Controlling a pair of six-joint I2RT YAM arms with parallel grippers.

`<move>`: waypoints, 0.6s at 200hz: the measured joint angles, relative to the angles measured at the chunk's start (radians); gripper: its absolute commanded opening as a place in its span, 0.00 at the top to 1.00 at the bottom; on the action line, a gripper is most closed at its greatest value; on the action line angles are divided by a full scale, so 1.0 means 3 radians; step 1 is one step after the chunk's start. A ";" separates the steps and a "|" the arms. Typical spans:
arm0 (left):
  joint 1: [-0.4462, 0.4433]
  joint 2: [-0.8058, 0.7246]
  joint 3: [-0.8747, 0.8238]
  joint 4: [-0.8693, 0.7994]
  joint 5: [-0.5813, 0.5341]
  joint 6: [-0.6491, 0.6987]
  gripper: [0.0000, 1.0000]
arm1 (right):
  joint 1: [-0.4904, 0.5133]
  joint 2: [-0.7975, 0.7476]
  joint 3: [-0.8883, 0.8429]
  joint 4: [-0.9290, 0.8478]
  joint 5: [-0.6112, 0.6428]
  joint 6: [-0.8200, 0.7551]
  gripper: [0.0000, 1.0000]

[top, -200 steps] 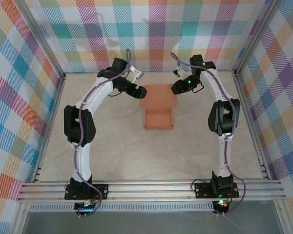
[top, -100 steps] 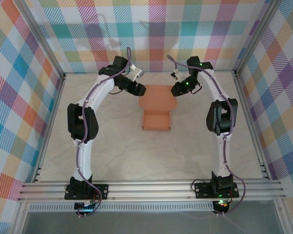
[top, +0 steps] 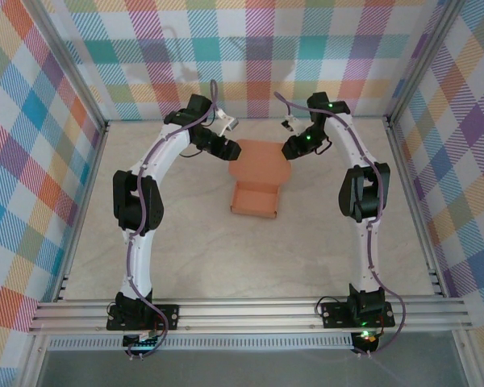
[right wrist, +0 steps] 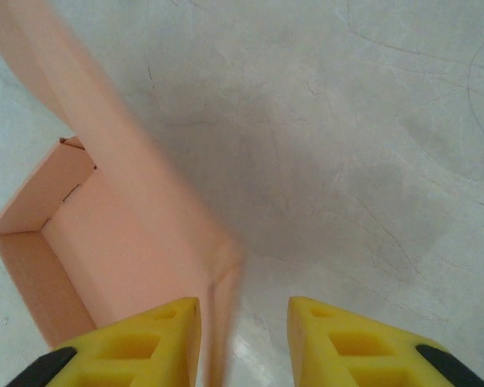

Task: Fold the paper box

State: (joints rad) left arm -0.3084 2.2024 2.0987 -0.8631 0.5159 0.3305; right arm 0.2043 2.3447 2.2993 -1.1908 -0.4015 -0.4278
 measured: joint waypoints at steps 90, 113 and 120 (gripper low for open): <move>0.0009 0.0099 0.0019 0.0001 0.0150 0.0001 0.34 | 0.0000 0.0019 0.0004 -0.0125 -0.0103 -0.0025 0.71; 0.0010 0.0106 0.0019 0.0001 0.0150 0.0001 0.34 | 0.0000 0.0019 0.0004 -0.0177 -0.0183 -0.0036 0.68; 0.0010 0.0106 0.0020 0.0001 0.0151 0.0001 0.34 | 0.0000 0.0019 0.0004 -0.0189 -0.0212 -0.0048 0.68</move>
State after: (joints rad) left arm -0.3054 2.2341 2.1048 -0.8627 0.5613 0.3309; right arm 0.2043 2.3505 2.3005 -1.2476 -0.4652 -0.4423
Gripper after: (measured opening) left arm 0.661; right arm 0.314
